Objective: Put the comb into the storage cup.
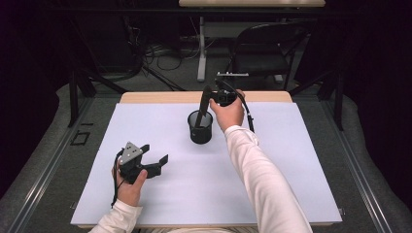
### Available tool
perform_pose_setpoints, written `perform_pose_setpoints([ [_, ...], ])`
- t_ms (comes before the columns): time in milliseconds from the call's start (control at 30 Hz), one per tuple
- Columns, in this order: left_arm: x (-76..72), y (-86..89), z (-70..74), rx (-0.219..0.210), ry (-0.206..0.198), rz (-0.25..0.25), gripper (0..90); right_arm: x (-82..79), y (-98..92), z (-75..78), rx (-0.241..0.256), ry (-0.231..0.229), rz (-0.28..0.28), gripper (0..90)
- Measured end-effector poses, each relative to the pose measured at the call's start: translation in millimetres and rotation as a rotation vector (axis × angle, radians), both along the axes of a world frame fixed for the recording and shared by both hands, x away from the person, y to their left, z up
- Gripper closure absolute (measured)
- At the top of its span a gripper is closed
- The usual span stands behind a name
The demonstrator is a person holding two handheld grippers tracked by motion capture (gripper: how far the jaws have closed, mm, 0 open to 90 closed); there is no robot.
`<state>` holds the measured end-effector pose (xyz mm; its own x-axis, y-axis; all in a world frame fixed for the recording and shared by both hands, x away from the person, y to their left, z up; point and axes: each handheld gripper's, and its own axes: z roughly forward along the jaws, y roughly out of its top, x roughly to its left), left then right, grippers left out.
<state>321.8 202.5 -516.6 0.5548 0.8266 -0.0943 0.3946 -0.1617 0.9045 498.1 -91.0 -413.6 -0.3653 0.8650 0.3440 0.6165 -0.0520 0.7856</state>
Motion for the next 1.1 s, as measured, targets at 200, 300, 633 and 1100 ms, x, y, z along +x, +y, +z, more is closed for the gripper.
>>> perform_pose_setpoints([
  [200, 0.0, 0.5, 0.2, -0.002, -0.001, 0.000, 16.1, 0.4, -1.9, -2.7, 0.036, 0.022, -0.004, 87.3],
  [300, 0.0, 0.4, 0.1, -0.006, -0.002, 0.000, 16.1, 0.5, -2.9, -3.5, 0.043, 0.024, -0.006, 87.3],
  [633, 1.2, -0.4, -0.4, -0.002, 0.003, 0.001, 16.1, 2.4, -12.1, -7.8, 0.090, 0.045, -0.022, 87.2],
  [1100, 3.9, -1.4, -1.5, -0.002, 0.007, -0.002, 16.1, 5.6, -30.2, -14.4, 0.136, 0.079, -0.017, 87.2],
])
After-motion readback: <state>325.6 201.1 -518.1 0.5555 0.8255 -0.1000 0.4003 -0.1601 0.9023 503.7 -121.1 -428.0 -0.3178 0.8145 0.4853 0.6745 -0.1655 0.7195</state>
